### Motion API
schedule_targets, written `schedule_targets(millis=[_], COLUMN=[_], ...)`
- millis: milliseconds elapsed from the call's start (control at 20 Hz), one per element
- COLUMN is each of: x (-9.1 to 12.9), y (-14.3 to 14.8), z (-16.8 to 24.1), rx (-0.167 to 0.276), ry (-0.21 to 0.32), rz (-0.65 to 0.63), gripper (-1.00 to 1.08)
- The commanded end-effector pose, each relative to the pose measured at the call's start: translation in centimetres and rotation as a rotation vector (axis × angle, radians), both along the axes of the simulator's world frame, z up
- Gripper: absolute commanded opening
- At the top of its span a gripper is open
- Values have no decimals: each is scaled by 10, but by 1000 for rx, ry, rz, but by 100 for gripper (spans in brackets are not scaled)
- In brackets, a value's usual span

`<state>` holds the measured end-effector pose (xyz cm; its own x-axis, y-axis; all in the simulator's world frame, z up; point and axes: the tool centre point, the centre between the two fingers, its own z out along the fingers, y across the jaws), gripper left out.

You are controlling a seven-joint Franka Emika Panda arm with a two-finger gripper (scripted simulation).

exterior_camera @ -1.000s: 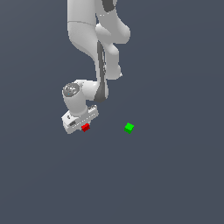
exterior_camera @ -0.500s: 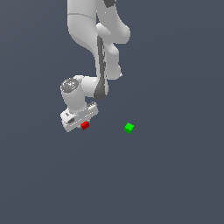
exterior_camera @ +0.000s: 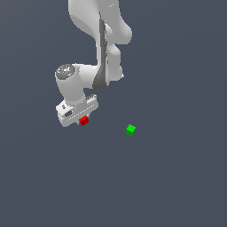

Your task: Stack the red cube on top of the green cube.

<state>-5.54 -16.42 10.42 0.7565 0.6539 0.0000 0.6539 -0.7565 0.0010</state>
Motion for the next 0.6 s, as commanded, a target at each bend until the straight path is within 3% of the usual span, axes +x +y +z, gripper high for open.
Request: schedule_targets(millis=[0, 550], x=[0, 1], y=[0, 13], z=[10, 11], rx=[1, 0], ry=[1, 0], rz=[0, 0], gripper=[-100, -100])
